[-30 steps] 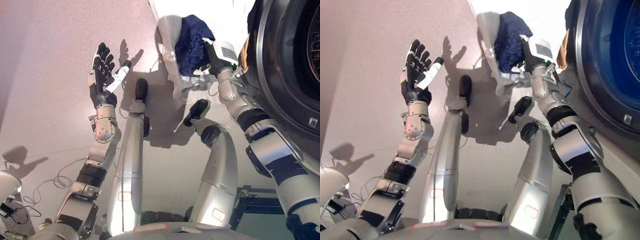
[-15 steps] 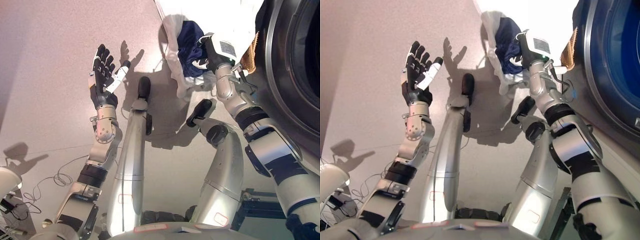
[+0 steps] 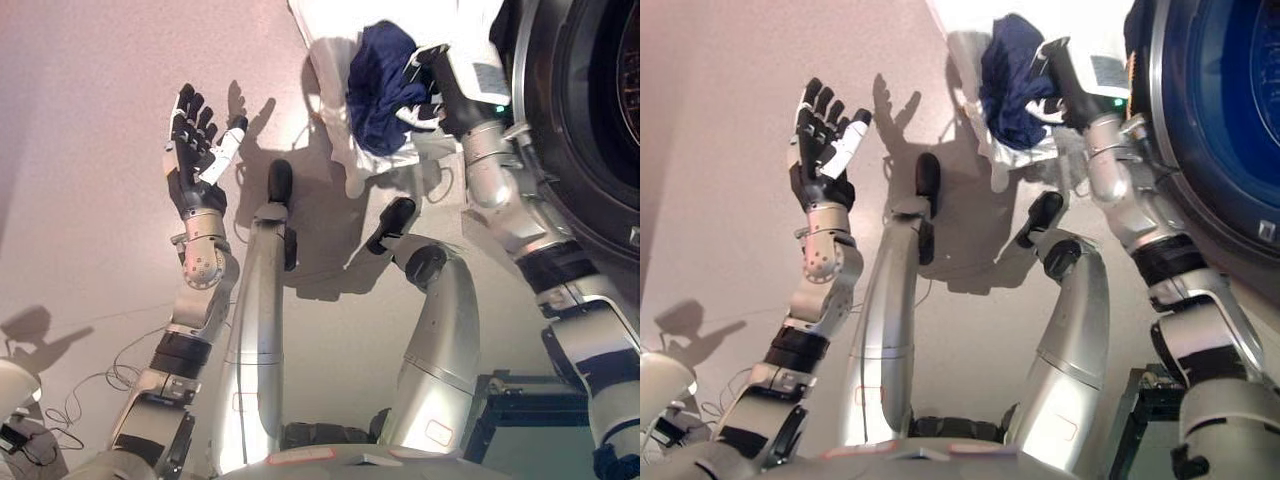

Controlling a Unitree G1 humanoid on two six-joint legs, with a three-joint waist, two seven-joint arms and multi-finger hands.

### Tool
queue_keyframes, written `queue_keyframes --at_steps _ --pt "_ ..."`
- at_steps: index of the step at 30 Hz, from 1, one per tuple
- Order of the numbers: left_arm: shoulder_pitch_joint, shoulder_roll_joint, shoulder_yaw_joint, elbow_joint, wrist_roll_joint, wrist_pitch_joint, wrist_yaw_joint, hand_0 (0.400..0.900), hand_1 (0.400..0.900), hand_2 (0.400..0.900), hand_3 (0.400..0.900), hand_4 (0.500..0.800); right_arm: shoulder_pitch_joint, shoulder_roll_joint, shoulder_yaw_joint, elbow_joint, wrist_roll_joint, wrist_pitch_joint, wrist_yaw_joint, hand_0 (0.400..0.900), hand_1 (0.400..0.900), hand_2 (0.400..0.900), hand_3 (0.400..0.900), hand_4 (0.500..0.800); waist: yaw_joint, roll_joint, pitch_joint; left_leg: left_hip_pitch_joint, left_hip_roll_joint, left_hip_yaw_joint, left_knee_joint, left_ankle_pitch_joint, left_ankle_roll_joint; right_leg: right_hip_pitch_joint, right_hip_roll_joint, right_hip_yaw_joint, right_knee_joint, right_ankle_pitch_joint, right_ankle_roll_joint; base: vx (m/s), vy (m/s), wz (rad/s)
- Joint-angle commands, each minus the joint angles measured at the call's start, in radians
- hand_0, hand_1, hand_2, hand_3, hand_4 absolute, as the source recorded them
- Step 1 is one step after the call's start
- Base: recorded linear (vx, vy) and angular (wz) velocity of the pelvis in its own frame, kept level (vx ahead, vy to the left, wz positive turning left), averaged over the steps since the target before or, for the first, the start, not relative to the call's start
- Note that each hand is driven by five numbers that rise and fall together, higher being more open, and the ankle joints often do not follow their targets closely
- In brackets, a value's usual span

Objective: Put the clothes in the basket into the washing machine.

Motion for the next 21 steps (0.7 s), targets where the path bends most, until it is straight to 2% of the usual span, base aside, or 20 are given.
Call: queue_keyframes --at_steps 1,5,9,11,14,17,21 --pt "0.104 0.0 0.065 -0.077 0.054 -0.051 0.007 0.9 0.9 0.9 0.9 0.8 0.11 -0.038 -0.081 -0.115 0.006 -0.069 -0.058 0.4 0.4 0.4 0.4 0.5 -0.058 -0.023 -0.14 0.008 -0.003 -0.019 0.027 -0.123 0.028 -0.042 0.039 0.033 -0.08 0.07 0.128 -0.02 -0.003 -0.12" --pt "0.122 0.003 0.086 -0.084 0.06 -0.044 0.001 0.9 0.9 0.9 0.9 0.8 0.184 -0.095 -0.194 -0.164 -0.027 -0.06 -0.093 0.4 0.4 0.4 0.4 0.5 -0.074 -0.032 -0.152 0.018 0.005 -0.017 0.024 -0.128 0.028 -0.035 0.049 0.034 -0.085 0.066 0.13 -0.01 -0.001 -0.1" --pt "0.137 0.015 0.092 -0.088 0.067 -0.046 -0.008 0.9 0.9 0.9 0.9 0.8 0.161 -0.21 -0.199 -0.088 -0.194 0.014 -0.149 0.4 0.4 0.4 0.4 0.5 -0.079 -0.037 -0.164 0.024 0.012 -0.012 0.019 -0.134 0.028 -0.036 0.056 0.037 -0.088 0.065 0.132 -0.01 0.001 -0.1" --pt "0.145 0.023 0.094 -0.091 0.064 -0.047 -0.016 0.9 0.9 0.9 0.9 0.8 0.098 -0.296 -0.154 -0.017 -0.265 0.051 -0.162 0.4 0.4 0.4 0.4 0.5 -0.076 -0.04 -0.17 0.026 0.016 -0.009 0.018 -0.137 0.027 -0.037 0.059 0.04 -0.091 0.065 0.133 -0.02 -0.001 -0.09" --pt "0.147 0.032 0.09 -0.088 0.057 -0.048 -0.025 0.9 0.9 0.9 0.9 0.8 -0.014 -0.367 -0.069 0.105 -0.312 0.097 -0.178 0.4 0.4 0.4 0.4 0.5 -0.07 -0.041 -0.178 0.03 0.021 -0.001 0.009 -0.136 0.024 -0.035 0.061 0.041 -0.1 0.067 0.134 -0.02 0.003 -0.07" --pt "0.143 0.036 0.088 -0.082 0.055 -0.048 -0.027 0.9 0.9 0.9 0.9 0.8 -0.096 -0.399 0.005 0.195 -0.345 0.134 -0.191 0.4 0.4 0.4 0.4 0.5 -0.067 -0.04 -0.183 0.032 0.023 0.003 -0.001 -0.133 0.023 -0.033 0.064 0.043 -0.106 0.067 0.135 -0.01 0.003 -0.05" --pt "0.137 0.053 0.078 -0.075 0.045 -0.051 -0.042 0.9 0.9 0.9 0.9 0.8 -0.26 -0.445 0.211 0.365 -0.46 0.194 -0.177 0.4 0.4 0.4 0.4 0.5 -0.056 -0.036 -0.192 0.031 0.027 0.009 -0.007 -0.132 0.02 -0.035 0.064 0.042 -0.108 0.064 0.135 0.0 0.0 0.0"
